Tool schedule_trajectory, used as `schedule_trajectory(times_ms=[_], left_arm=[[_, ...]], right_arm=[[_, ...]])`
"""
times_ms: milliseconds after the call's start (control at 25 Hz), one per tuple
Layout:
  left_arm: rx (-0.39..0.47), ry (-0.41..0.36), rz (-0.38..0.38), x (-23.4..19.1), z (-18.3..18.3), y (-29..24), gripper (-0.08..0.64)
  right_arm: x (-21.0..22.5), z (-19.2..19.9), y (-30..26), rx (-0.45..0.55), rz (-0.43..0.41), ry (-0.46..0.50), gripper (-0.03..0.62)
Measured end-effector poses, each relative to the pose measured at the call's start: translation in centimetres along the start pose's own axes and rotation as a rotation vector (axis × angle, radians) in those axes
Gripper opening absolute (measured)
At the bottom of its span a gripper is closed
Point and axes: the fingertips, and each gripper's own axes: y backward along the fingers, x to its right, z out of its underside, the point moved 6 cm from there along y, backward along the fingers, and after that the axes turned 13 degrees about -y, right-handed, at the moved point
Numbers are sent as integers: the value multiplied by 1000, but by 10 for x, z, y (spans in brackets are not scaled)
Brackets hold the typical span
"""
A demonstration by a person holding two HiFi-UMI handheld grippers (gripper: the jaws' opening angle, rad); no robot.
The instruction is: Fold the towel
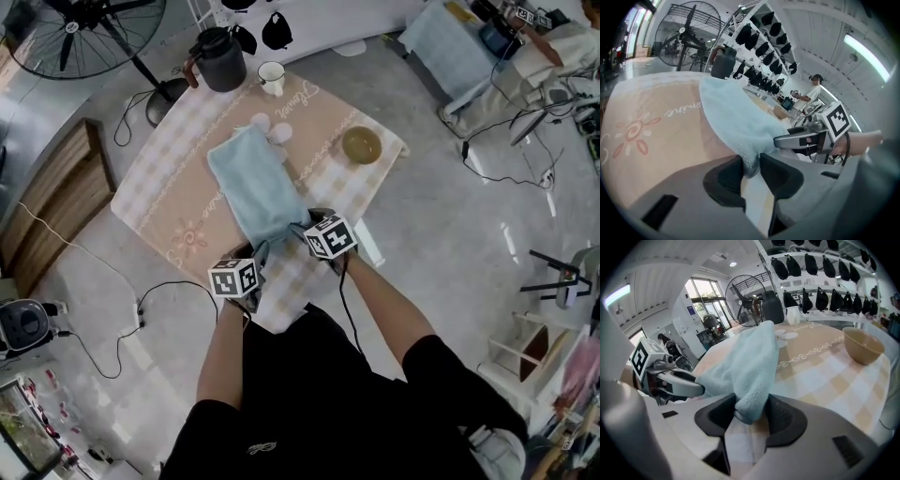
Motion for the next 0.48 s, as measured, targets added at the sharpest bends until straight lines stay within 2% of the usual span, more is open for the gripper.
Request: schedule_trajectory(times_ms=[80,120,280,480], left_arm=[[1,-35,-8,4,-1,2,74],[1,-42,-8,6,-1,3,64],[-4,-44,14,4,4,10,58],[-26,-43,35,7,27,32,58]], right_arm=[[-6,3,-1,-19,-13,0,143],[-8,4,-1,-19,-12,4,129],[-18,11,0,-25,-15,-5,114],[-41,38,6,-48,-34,-21,112]])
